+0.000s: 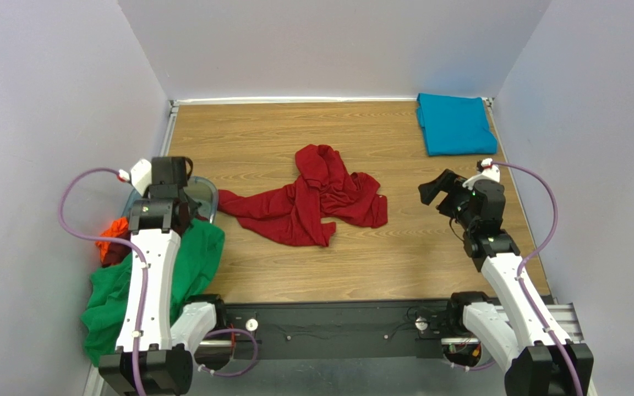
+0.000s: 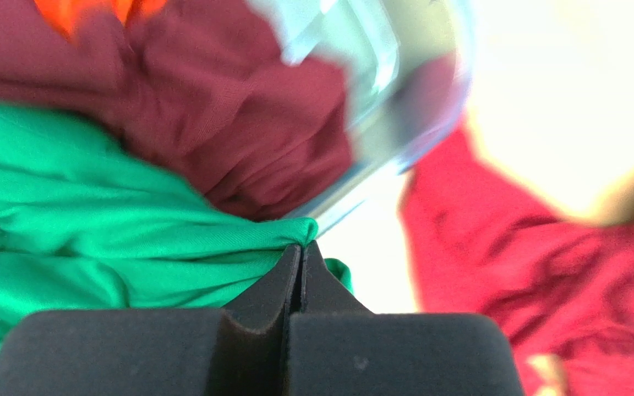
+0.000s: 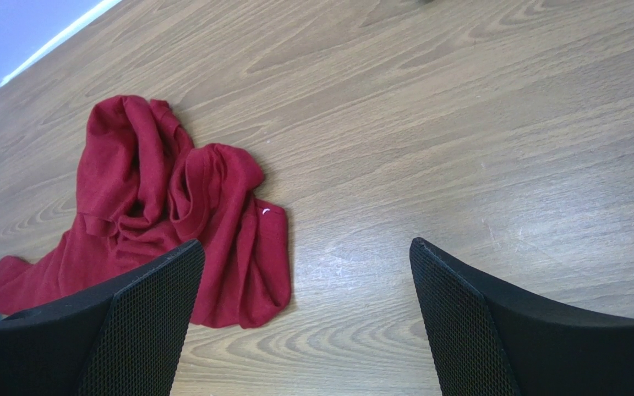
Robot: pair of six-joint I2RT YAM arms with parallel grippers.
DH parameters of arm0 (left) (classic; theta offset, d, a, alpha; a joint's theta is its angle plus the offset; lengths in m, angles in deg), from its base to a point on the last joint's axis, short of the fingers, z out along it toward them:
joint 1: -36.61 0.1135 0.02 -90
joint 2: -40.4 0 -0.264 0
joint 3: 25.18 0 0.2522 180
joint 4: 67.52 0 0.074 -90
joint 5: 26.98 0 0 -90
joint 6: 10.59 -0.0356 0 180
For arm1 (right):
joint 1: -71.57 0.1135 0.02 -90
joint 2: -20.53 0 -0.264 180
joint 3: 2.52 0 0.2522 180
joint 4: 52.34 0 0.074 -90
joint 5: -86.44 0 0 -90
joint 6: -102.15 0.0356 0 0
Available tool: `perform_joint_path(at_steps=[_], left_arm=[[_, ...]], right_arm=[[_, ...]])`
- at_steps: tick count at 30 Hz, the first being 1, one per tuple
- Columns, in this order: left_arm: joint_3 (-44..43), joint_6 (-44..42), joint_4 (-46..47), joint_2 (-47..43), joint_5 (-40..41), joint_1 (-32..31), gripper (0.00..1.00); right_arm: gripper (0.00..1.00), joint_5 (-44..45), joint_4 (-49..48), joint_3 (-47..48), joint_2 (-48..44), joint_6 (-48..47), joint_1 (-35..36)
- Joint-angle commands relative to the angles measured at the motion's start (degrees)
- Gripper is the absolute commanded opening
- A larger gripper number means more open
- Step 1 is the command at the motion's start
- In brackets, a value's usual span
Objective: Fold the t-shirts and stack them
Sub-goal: Flatten the tshirt out
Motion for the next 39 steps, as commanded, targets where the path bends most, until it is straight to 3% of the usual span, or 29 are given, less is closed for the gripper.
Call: perform_joint_path(at_steps=[1,8,12,16,22,27,33,35,39], left_arm=[[-10.87,-1.73,5.36,0.93,4.03,0.23,0.00],[-35.64,-3.74,5.71,9.53,12.22,0.32,0.00],[-55.56,-6.28,6.32,15.42,15.72,0.32,0.00],[-65.64,-9.10,6.41,19.21,19.34,0.67,0.00],[-56.61,-5.34,4.92,18.08,22.06,2.16,0.00],[-48.08,-2.96,7.64,8.50,26.72,2.60,0.00],[-51.66,-3.05,1.76,9.19,32.70,2.69,0.00],[-50.71,-2.35,0.88,9.29,32.53,2.69,0.00],[-39.48,-0.32,5.08,6.39,27.46,2.78,0.00]], right_arm=[[1.00,2.01,0.03,0.60,-0.70,0.49,0.04],[1.00,1.92,0.03,0.52,-0.53,0.57,0.04],[1.00,1.84,-0.06,0.78,-0.09,0.57,0.04],[1.00,1.75,0.03,0.60,-0.27,0.49,0.04],[1.00,2.27,-0.06,0.43,-0.53,0.40,0.04],[1.00,1.84,-0.06,0.78,0.35,0.49,0.04],[1.00,1.48,-0.06,0.87,1.05,0.49,0.13],[1.00,1.48,0.03,0.78,0.88,0.49,0.13],[1.00,1.66,-0.06,0.69,0.79,0.49,0.04]])
